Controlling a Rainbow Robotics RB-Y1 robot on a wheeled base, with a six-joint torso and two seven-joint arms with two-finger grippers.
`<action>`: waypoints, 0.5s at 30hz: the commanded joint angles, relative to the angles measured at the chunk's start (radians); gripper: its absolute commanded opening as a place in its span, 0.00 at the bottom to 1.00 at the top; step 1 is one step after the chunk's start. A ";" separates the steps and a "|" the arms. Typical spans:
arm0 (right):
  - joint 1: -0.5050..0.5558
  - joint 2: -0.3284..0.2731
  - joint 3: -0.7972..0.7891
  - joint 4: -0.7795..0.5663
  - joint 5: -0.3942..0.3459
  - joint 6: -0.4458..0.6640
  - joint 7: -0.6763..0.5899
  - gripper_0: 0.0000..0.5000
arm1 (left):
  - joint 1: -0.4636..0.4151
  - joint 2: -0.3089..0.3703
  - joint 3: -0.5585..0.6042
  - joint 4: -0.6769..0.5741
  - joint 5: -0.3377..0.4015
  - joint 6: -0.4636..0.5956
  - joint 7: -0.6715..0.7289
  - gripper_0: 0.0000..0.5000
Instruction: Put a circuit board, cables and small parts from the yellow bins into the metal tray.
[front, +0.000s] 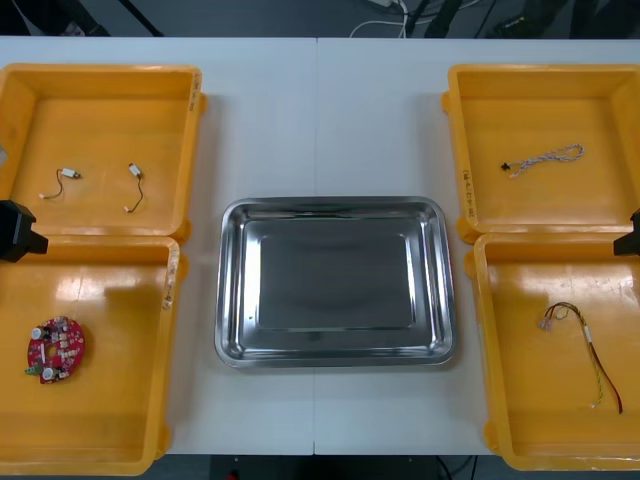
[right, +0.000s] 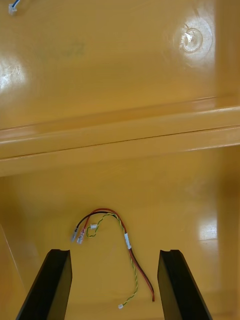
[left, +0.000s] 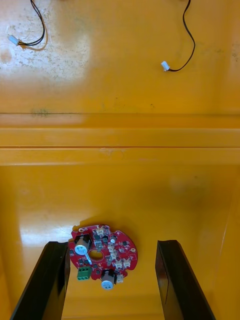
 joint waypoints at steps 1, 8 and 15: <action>0.011 -0.043 -0.035 -0.023 -0.007 0.005 0.030 1.00 | 0.010 0.045 0.028 -0.031 -0.009 -0.011 -0.043 1.00; 0.011 -0.043 -0.035 -0.023 -0.007 0.005 0.030 1.00 | 0.010 0.045 0.028 -0.031 -0.009 -0.011 -0.043 1.00; 0.011 -0.043 -0.035 -0.023 -0.007 0.005 0.030 1.00 | 0.010 0.045 0.028 -0.031 -0.009 -0.011 -0.043 1.00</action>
